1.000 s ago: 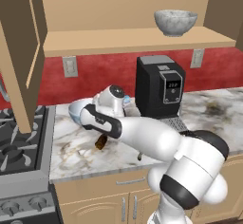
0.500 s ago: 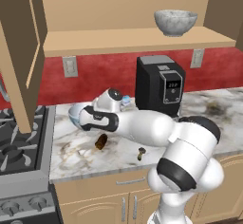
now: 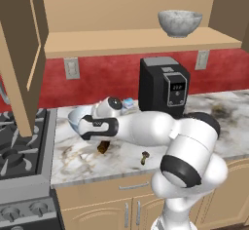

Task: Pick both bowls and place them on the counter. Then place the sweet potato in one bowl and place the mushroom in the other bowl.

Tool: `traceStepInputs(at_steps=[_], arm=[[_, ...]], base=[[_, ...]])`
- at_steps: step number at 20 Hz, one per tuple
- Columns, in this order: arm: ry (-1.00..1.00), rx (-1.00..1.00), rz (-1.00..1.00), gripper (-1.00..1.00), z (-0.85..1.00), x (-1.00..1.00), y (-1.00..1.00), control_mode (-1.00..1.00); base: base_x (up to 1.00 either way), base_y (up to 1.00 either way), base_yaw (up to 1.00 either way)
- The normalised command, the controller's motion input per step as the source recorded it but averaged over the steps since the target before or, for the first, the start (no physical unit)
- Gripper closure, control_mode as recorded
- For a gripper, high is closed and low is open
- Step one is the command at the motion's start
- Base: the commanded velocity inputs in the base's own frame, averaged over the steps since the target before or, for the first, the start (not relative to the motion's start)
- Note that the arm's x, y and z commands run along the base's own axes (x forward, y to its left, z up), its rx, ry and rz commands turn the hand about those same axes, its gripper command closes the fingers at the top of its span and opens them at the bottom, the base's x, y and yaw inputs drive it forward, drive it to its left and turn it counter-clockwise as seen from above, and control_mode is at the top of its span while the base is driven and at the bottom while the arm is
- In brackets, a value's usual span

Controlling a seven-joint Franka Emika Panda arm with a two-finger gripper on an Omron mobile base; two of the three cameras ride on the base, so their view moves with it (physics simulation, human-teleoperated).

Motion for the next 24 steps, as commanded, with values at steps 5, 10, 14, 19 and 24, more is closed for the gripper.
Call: traceStepInputs(at_steps=[5,10,14,19,24], arm=[[-0.03,0.01,0.01,1.0,-0.08,0.0,0.03,-1.0],[-0.01,0.03,0.01,1.0,0.0,0.02,0.0,-1.0],[-0.02,0.03,0.01,1.0,0.0,0.06,0.0,-1.0],[0.0,0.02,0.01,1.0,-0.04,0.05,0.0,-1.0],[0.0,0.01,0.01,1.0,-0.05,0.02,0.0,-1.0]], base=[[0.0,0.0,0.0],[0.0,0.0,0.0],[0.0,0.0,0.0],[0.0,0.0,0.0],[0.0,0.0,0.0]])
